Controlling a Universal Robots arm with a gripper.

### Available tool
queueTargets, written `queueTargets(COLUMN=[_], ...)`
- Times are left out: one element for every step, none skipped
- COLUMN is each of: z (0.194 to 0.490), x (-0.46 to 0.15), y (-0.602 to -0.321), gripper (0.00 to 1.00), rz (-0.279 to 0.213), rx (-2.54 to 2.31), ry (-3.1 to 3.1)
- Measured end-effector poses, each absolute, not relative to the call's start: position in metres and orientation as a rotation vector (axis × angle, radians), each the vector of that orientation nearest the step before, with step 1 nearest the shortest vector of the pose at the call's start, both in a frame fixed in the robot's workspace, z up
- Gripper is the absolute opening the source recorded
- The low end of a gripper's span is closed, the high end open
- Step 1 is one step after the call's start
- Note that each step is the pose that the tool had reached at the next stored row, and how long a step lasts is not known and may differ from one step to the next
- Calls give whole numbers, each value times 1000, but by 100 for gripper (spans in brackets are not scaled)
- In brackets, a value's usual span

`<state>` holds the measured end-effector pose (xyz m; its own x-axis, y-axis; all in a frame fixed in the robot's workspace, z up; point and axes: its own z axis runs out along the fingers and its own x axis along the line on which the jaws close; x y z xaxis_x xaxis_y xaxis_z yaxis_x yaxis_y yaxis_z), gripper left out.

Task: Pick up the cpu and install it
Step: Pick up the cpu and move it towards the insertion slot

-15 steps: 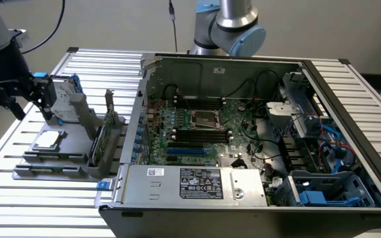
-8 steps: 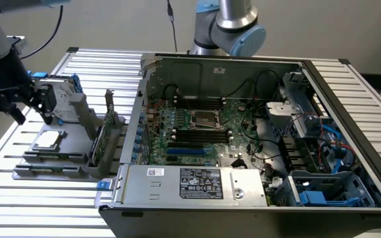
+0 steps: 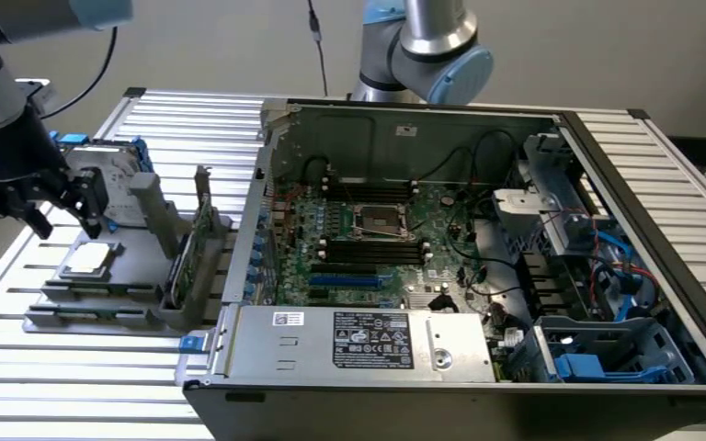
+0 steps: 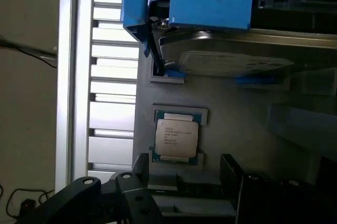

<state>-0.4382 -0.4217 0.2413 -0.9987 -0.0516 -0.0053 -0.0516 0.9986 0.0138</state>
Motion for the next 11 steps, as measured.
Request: queueTargets(z=[240,238,236,234,232,230,229,227,225,223,222], x=[-438,-438,-438,-438,-438,-438,-438,-438,-438,-438,-438], y=[-422,-422,-422,-422,-422,-422,-422,-422,-423,-423,-423], gripper=[65,65,65,65,65,65,65,65,65,65,65], rz=[23,24,25,26,27,28,28,29,29,30,31], rx=[-81,-81,-81,-81,-81,-81,-81,-81,-81,-81,-81], ry=[3136,3136,3136,3135,3135,3135,3135,3135,3135,3135,3135])
